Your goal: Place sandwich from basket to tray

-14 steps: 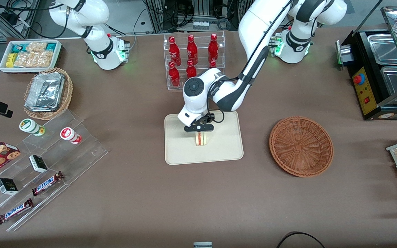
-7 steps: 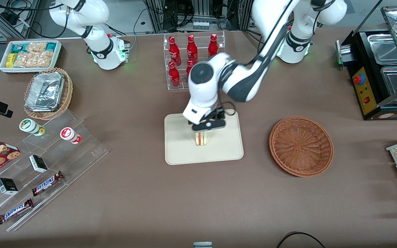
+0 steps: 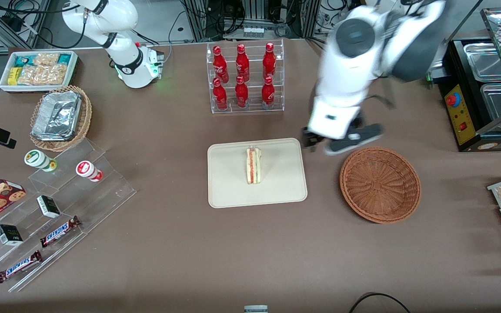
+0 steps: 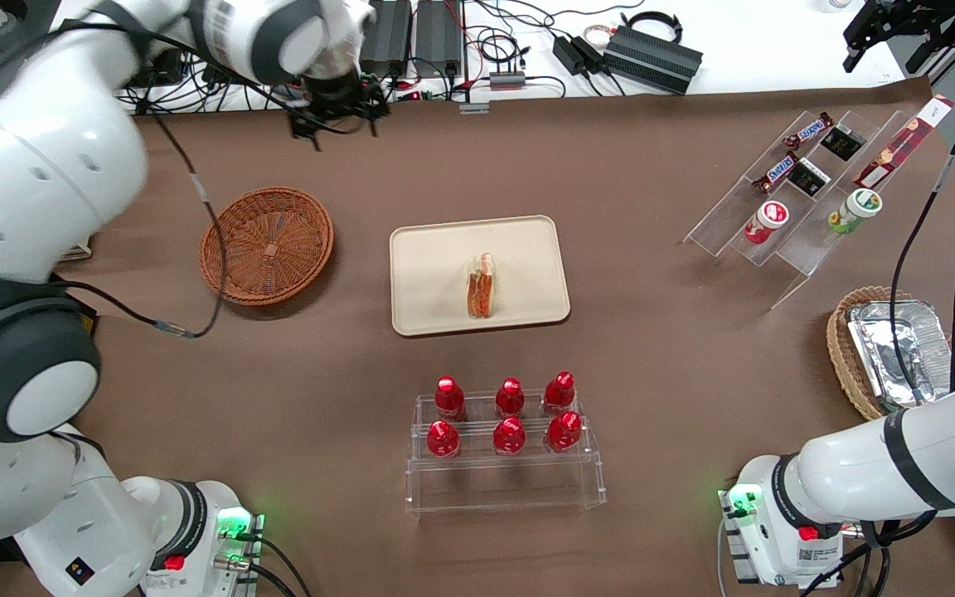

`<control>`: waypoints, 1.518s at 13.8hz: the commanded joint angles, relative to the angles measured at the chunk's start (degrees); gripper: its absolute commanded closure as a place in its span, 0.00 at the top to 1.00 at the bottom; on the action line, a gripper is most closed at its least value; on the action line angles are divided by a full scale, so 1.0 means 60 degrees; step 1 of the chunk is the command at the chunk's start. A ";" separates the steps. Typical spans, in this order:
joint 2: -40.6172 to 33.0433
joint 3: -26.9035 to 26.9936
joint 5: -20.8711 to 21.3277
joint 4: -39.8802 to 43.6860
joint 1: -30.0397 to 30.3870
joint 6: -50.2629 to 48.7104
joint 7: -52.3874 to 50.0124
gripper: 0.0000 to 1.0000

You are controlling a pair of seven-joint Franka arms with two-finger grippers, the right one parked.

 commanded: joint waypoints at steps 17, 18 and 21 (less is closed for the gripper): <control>-0.2177 -0.3847 -0.0341 -0.0237 0.7505 -0.2137 0.6010 1.00; -0.2119 -0.3850 -0.0473 -0.0208 0.7567 -0.2123 0.6011 1.00; -0.1374 -0.3850 -0.0460 0.0842 0.7567 -0.2239 0.6578 1.00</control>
